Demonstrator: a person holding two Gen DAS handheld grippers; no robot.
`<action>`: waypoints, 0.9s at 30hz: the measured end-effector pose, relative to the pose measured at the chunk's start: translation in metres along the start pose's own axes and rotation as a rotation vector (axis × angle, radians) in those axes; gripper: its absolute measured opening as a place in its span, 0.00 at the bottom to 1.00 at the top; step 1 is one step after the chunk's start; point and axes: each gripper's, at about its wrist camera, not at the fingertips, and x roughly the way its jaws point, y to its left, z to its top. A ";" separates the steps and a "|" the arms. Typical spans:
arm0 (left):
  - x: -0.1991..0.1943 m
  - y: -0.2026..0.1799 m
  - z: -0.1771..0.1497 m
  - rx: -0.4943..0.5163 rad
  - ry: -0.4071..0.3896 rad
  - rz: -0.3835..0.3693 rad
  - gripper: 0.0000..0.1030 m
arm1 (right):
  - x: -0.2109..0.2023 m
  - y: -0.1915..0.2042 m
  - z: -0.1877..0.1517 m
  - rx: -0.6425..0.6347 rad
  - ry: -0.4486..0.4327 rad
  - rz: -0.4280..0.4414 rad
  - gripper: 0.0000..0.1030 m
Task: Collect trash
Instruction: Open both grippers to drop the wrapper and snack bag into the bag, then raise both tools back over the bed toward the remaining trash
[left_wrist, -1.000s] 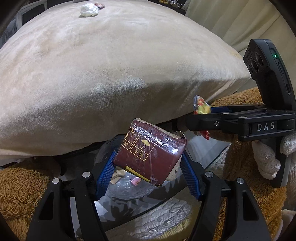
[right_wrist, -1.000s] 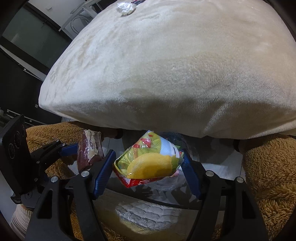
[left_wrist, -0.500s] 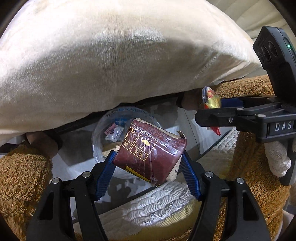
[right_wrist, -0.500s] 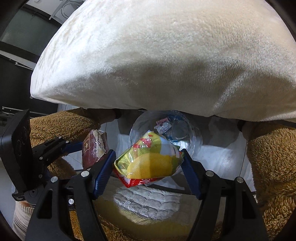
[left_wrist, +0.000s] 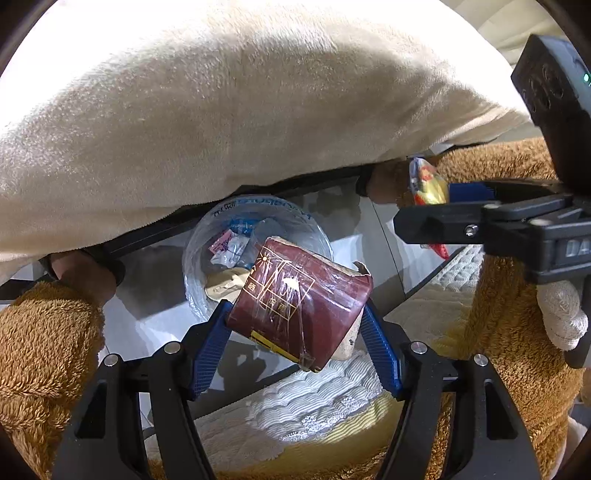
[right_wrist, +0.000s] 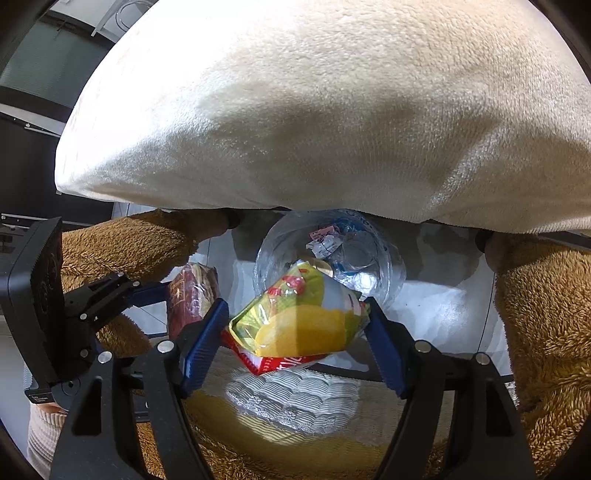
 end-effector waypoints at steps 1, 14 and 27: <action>0.001 0.001 0.000 -0.001 -0.002 0.014 0.75 | -0.001 0.000 0.000 0.004 -0.005 0.000 0.83; -0.007 0.005 0.000 -0.022 -0.041 0.015 0.78 | -0.003 0.001 0.000 -0.002 -0.028 -0.015 0.83; -0.054 0.009 -0.001 -0.037 -0.248 -0.032 0.78 | -0.054 0.019 -0.015 -0.123 -0.279 0.004 0.83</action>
